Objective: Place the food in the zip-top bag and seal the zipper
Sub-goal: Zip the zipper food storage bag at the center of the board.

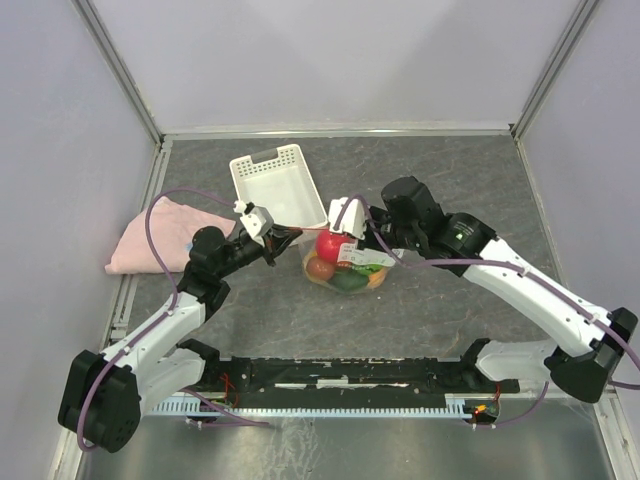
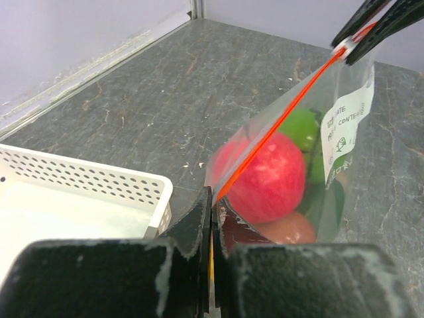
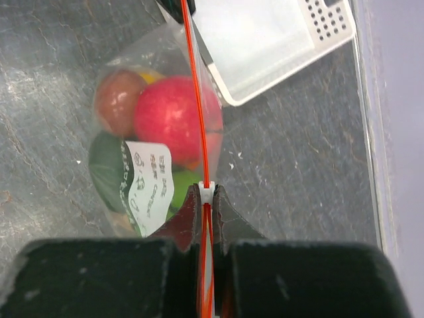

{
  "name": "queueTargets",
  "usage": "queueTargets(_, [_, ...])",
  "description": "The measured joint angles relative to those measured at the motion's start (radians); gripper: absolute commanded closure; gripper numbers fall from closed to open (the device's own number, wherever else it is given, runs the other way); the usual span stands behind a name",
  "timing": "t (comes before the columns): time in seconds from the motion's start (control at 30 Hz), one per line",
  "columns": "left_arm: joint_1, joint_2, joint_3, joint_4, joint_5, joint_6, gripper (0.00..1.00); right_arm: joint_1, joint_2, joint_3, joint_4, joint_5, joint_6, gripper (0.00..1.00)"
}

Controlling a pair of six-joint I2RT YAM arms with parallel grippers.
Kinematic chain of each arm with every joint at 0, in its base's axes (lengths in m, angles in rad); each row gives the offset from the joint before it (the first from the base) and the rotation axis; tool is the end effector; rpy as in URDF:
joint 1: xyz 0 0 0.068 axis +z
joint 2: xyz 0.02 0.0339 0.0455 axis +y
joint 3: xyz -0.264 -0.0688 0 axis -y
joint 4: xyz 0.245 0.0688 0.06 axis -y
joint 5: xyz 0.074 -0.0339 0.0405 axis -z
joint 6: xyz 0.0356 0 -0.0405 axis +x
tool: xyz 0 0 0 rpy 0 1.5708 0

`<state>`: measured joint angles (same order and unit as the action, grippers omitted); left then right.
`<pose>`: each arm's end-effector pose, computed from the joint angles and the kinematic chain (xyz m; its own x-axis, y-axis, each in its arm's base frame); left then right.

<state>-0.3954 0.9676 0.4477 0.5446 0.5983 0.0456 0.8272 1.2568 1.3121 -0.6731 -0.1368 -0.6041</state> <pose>0.1917 -0.1017 0.2638 0.0610 0.0154 -0.9980 0.8360 0.5455 0.0595 0.1784 0.2012 0.3747 0.1342 -0.6853 -0.7158 -0.8848 0.2424 -0.3980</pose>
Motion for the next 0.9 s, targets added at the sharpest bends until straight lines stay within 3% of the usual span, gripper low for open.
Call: queueTargets(0.9, [-0.005, 0.006, 0.0, -0.043, -0.085, -0.053, 0.97, -0.003, -0.341, -0.216, -0.058, 0.436, 0.322, 0.98])
